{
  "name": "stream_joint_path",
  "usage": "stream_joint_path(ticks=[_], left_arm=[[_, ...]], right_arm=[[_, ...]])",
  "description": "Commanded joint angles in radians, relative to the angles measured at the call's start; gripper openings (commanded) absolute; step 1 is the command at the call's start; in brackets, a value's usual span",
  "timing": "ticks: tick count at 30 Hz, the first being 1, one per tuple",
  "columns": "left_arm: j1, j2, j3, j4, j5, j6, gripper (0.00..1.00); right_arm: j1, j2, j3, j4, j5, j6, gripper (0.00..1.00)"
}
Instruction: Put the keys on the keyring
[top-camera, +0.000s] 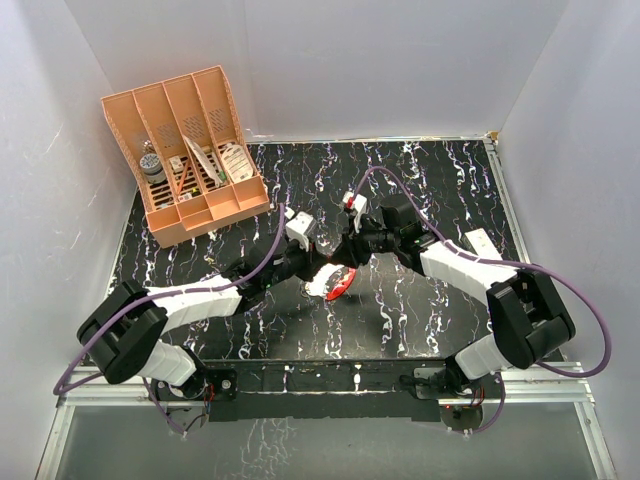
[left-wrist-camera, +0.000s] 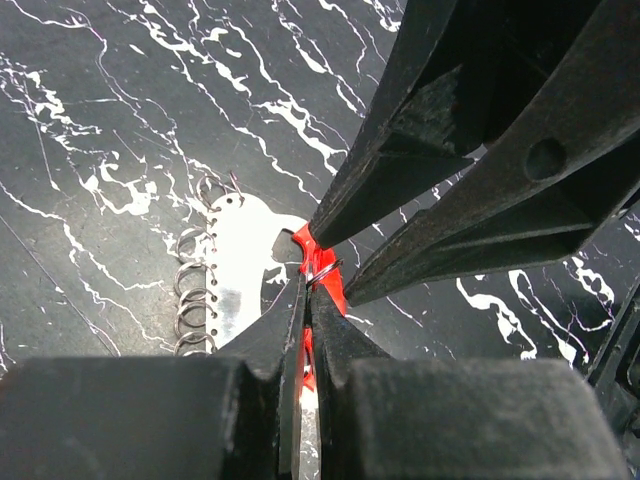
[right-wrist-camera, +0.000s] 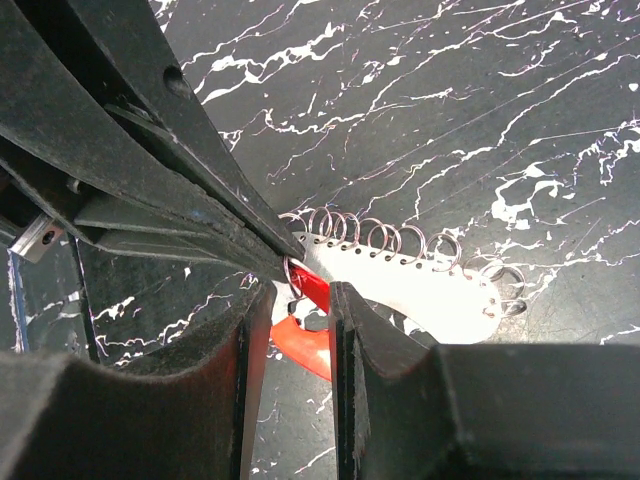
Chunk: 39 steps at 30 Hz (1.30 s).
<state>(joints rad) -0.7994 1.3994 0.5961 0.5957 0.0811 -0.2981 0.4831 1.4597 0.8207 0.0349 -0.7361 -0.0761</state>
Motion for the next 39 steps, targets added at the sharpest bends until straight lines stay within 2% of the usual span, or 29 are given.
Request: stream_joint_path(ticks=[1,5,11,14,17,19,20,24,31,39], left_arm=[[0.006,0.004,0.032,0.002,0.059,0.013,0.0],[0.006,0.004,0.027,0.002,0.076,0.013,0.0],[0.006,0.003,0.028,-0.011,0.081,0.019,0.0],[0.006,0.006,0.029,-0.015,0.086,0.02,0.0],[0.006,0.011,0.03,-0.024,0.077,0.01,0.01],[0.007,0.019,0.035,-0.031,0.066,-0.002,0.26],[0.007,0.023,0.035,-0.028,0.062,-0.009,0.34],[0.008,0.016,-0.007,0.05,0.048,-0.045,0.49],[0.009,-0.013,-0.057,0.129,-0.018,-0.043,0.51],[0.009,-0.094,-0.205,0.315,-0.183,-0.024,0.52]], right_arm=[[0.001,-0.013,0.026,0.039,-0.002,-0.015,0.28],[0.001,-0.007,0.035,0.033,0.007,-0.019,0.28],[0.001,0.012,0.044,0.028,-0.01,-0.015,0.13],[0.001,0.016,0.047,0.029,-0.017,-0.014,0.02],[0.001,0.014,0.044,0.04,-0.02,-0.01,0.0],[0.002,0.002,0.028,0.069,-0.006,0.008,0.0],[0.002,-0.007,0.014,0.093,0.001,0.018,0.0],[0.002,-0.039,-0.041,0.22,0.008,0.084,0.0],[0.001,-0.057,-0.081,0.344,0.01,0.178,0.0],[0.001,-0.066,-0.101,0.486,0.005,0.317,0.0]])
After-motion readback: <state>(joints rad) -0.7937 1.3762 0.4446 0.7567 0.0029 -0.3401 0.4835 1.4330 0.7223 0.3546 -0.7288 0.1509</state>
